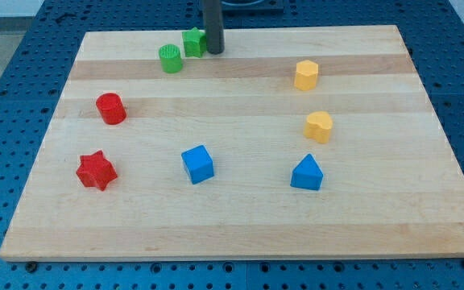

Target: Nudge the green star a bit left

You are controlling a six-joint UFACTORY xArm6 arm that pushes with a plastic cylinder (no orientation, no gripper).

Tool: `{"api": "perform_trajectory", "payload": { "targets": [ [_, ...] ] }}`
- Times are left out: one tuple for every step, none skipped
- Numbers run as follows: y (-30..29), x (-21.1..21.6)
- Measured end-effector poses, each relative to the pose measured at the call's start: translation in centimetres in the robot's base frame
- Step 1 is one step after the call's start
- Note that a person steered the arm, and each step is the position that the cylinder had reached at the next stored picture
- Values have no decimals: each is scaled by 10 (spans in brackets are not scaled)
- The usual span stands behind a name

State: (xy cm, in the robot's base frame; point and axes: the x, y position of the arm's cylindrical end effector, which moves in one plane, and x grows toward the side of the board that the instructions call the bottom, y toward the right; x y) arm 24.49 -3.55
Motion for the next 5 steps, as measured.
{"api": "perform_trajectory", "payload": {
  "targets": [
    [29, -27],
    [21, -45],
    [-20, -35],
    [-31, -30],
    [-11, -29]
  ]
}}
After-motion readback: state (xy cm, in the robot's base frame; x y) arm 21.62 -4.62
